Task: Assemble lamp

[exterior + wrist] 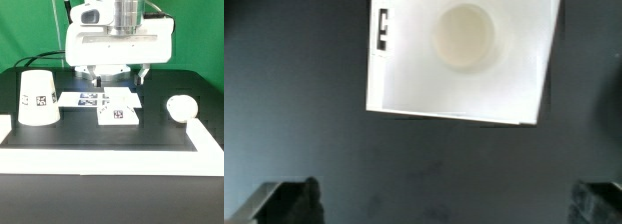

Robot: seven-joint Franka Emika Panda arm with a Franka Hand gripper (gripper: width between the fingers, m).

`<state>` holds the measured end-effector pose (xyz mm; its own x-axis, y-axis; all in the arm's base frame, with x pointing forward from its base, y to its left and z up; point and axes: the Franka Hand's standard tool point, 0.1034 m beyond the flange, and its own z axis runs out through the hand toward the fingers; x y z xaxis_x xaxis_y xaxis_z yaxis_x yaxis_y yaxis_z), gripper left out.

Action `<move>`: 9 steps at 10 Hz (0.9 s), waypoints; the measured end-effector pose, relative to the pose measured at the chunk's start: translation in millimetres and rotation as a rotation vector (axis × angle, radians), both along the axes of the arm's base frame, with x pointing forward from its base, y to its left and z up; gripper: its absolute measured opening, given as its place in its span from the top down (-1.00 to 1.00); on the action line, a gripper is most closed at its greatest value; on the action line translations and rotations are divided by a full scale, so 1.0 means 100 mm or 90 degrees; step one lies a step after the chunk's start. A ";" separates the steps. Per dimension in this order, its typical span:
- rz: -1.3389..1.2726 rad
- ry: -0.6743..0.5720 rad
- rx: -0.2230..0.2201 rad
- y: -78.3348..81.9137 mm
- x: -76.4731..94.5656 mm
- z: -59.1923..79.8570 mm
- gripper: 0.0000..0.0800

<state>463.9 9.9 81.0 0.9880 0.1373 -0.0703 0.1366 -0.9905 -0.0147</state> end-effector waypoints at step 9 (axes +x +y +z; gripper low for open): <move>-0.021 0.022 0.007 0.03 -0.40 -0.30 -0.75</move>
Offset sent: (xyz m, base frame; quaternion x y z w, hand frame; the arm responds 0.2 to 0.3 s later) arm -0.0318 0.0041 -0.0142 0.0238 -0.0109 0.0620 0.9977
